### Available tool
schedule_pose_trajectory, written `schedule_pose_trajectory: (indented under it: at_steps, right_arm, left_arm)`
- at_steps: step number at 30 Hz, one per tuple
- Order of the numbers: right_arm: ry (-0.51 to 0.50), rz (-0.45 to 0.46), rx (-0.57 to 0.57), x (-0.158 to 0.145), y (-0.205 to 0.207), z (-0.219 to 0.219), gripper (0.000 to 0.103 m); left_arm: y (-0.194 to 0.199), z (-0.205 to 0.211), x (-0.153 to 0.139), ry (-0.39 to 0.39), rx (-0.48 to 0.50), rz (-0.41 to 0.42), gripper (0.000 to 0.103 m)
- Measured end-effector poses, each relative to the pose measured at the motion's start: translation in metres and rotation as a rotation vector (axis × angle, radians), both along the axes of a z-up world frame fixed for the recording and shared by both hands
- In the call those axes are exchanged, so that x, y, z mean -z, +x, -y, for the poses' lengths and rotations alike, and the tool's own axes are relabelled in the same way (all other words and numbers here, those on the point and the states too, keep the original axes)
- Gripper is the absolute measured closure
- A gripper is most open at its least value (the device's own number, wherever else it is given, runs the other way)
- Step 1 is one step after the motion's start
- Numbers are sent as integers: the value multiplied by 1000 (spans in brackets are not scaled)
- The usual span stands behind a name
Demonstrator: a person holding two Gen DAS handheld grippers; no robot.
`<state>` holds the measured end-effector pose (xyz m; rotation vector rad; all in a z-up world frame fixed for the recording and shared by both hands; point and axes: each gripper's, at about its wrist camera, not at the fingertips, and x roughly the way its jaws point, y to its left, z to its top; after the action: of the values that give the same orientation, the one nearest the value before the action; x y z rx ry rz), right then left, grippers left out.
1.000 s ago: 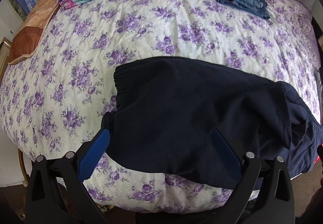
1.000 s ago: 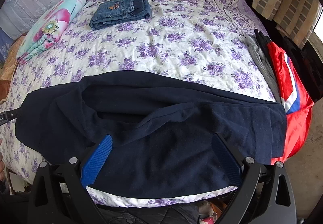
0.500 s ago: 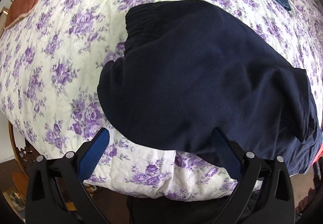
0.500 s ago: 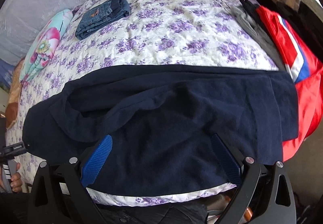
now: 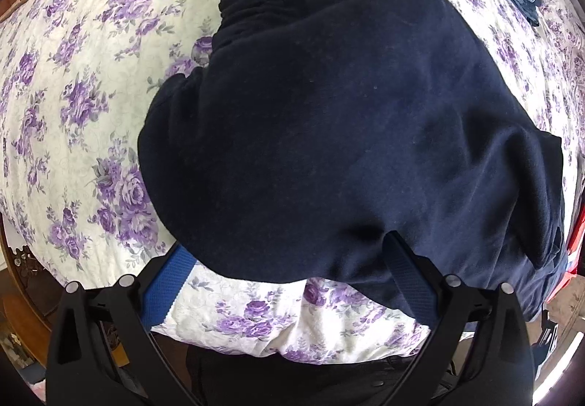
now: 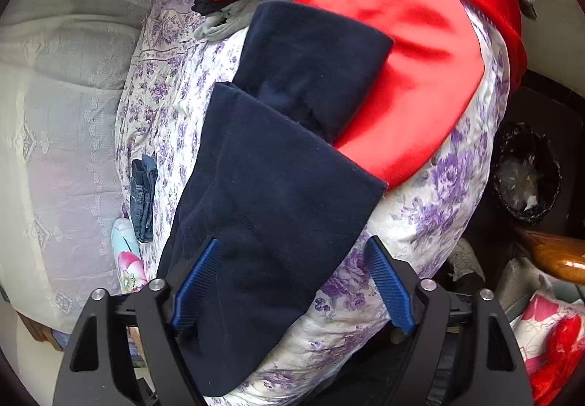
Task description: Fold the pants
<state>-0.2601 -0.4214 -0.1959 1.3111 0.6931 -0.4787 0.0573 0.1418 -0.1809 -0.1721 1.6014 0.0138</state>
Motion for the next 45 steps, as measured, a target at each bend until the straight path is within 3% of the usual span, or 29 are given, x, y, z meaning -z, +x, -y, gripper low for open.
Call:
schedule_pose_trajectory:
  at_steps: [3, 4, 5, 8, 13, 20, 24, 25, 26, 30, 32, 36, 41, 45]
  right_arm:
    - [13, 24, 52, 10, -2, -3, 41]
    - [7, 34, 54, 11, -3, -4, 49]
    - [-3, 55, 55, 10, -5, -3, 70]
    - [-32, 106, 37, 1, -4, -5, 85]
    - [-37, 135, 18, -23, -2, -4, 89]
    - [-23, 178, -7, -82, 10, 5, 90]
    - [-55, 181, -4, -109, 22, 1, 90]
    - [-60, 171, -6, -114, 25, 0, 90]
    - [-60, 168, -11, -118, 28, -1, 90]
    - [-45, 125, -77, -129, 45, 7, 90]
    - [-44, 69, -117, -129, 56, 17, 90]
    - [8, 10, -146, -110, 65, 21, 86]
    - [53, 8, -87, -87, 53, 16, 86]
    - [26, 48, -48, -81, 39, 10, 89]
  left_arm:
    - [2, 3, 6, 11, 19, 0, 4]
    - [2, 2, 8, 8, 21, 2, 4]
    - [2, 1, 9, 2, 20, 4, 4]
    - [-3, -8, 4, -37, 9, 14, 4]
    - [0, -35, -4, -145, -32, 62, 4]
    - [12, -80, 2, -349, -165, 88, 4]
    - [23, -83, 3, -334, -185, 101, 6]
    - [23, -80, -1, -321, -174, 118, 21]
    - [19, -75, 1, -324, -146, 124, 43]
    - [13, -67, -16, -276, -144, 122, 54]
    - [11, -70, -25, -306, -177, 122, 65]
    - [19, -72, -57, -394, -178, 183, 72]
    - [48, -49, -85, -417, -112, 242, 78]
    - [68, -29, -97, -416, -59, 255, 84]
